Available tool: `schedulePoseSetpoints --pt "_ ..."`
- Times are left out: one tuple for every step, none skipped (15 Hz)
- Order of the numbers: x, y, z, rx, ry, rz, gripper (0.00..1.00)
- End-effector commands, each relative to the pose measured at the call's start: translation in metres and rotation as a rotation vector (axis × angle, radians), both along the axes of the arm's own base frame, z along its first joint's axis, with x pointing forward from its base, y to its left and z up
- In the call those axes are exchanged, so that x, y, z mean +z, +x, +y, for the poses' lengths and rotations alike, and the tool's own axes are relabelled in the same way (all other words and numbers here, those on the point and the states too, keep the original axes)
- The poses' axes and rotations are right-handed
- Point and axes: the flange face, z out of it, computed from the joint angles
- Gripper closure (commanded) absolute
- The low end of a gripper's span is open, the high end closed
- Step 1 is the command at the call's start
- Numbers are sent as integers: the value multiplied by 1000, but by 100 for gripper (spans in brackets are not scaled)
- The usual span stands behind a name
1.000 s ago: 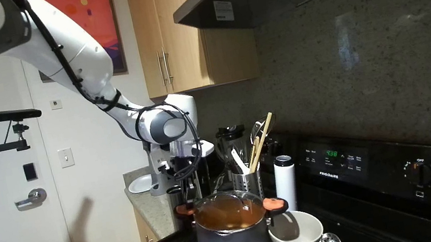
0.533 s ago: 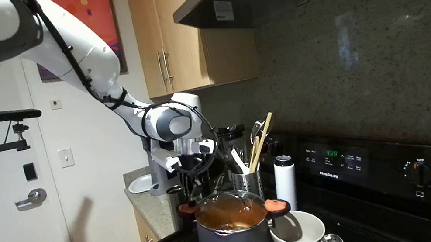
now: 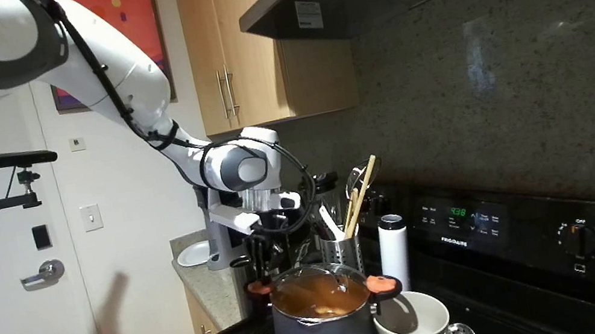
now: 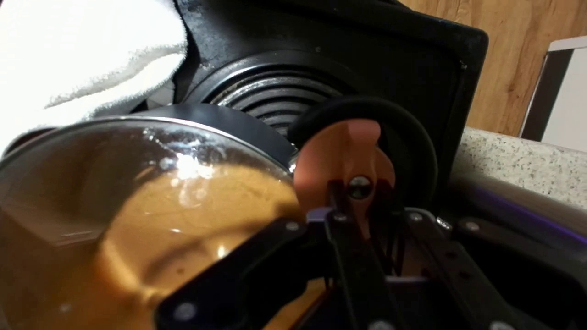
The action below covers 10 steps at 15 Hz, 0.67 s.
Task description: Twist the two orange objects on the pot
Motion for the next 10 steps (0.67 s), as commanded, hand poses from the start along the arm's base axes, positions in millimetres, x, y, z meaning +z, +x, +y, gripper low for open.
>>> schedulePoseSetpoints --pt "-18 2 -3 75 -34 34 92" --pt "-16 2 -2 65 -40 27 72" --pt "-15 1 -2 56 -40 24 56" --pt "-14 0 -2 33 -46 23 49" --pt "-12 -1 -3 10 -57 18 43" --pt "-9 -1 -4 -8 -55 12 34" --pt "-3 -2 -6 -50 -61 -2 28" --pt "2 -1 -7 -88 -53 -5 19" --pt "8 -1 -8 -131 -48 -11 12" --pt "13 -1 -9 -179 -46 -12 5"
